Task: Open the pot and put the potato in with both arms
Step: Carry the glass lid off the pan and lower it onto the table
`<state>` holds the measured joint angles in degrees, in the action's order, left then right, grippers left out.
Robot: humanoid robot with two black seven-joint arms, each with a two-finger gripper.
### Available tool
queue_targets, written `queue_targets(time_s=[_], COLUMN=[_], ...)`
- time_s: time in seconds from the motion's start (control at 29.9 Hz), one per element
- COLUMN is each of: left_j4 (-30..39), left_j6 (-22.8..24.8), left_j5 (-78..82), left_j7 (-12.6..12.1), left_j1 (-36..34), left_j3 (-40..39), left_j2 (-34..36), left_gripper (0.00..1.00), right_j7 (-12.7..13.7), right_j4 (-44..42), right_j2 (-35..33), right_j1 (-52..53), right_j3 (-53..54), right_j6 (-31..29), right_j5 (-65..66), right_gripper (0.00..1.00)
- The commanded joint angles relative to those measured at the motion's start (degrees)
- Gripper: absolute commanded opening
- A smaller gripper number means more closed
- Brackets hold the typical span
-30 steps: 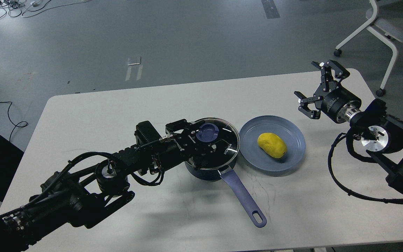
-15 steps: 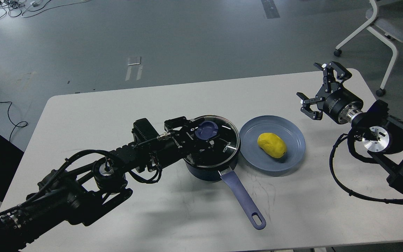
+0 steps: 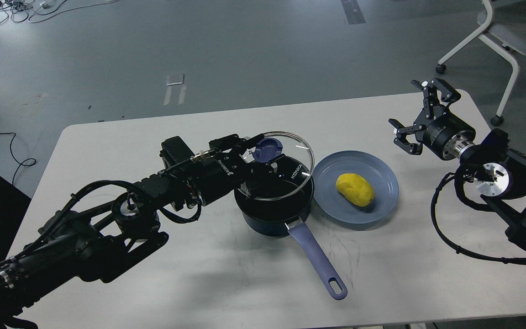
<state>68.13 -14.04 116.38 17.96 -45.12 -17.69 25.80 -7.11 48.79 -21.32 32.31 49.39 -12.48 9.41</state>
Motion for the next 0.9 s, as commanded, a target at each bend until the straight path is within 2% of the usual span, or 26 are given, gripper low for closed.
queue_targets(time_s=[0.0, 0.13, 0.2, 0.27, 0.37, 0.47, 0.67, 0.87], left_j4=[-0.1, -1.2, -3.0, -5.8, -8.9, -13.3, -21.0, -22.8], left_j6=[-1.0, -2.6, -5.5, -8.3, -11.4, -12.3, -14.0, -14.0], left_j5=[-3.3, -5.2, -5.9, -6.0, -6.1, -7.6, -12.0, -15.1], left_j7=[0.1, 0.9, 4.2, 6.3, 7.8, 9.3, 10.0, 10.0], left_j1=[-2.2, -2.2, -0.8, 2.1, 5.0, 8.5, 10.8, 10.8], left_j3=[0.1, 0.7, 1.1, 1.6, 1.6, 1.8, 3.4, 6.3], left_j2=[4.2, 9.1, 11.9, 13.2, 13.7, 13.3, 11.3, 10.3], left_gripper=[0.22, 0.22, 0.22, 0.22, 0.22, 0.22, 0.22, 0.24], right_j7=[0.1, 0.1, 0.1, 0.0, 0.0, 0.0, 0.0, 0.0], right_j4=[0.0, 0.1, 0.0, -0.1, -0.2, -1.1, -1.3, -1.4], right_j2=[0.0, 0.0, 0.1, 0.1, 0.7, 1.4, 1.5, 1.3], right_j1=[0.1, 0.2, 0.2, 0.2, 0.2, 0.3, 0.7, 0.7], right_j3=[0.0, 0.0, 0.0, -0.1, -0.1, -1.6, -1.9, -2.0], right_j6=[0.0, 0.0, 0.0, 0.0, 0.0, 0.0, 0.0, 0.0], right_j5=[0.0, 0.0, 0.0, 0.0, 0.1, 0.1, 0.1, 0.1], right_gripper=[1.00, 1.00, 1.00, 1.00, 1.00, 1.00, 1.00, 1.00])
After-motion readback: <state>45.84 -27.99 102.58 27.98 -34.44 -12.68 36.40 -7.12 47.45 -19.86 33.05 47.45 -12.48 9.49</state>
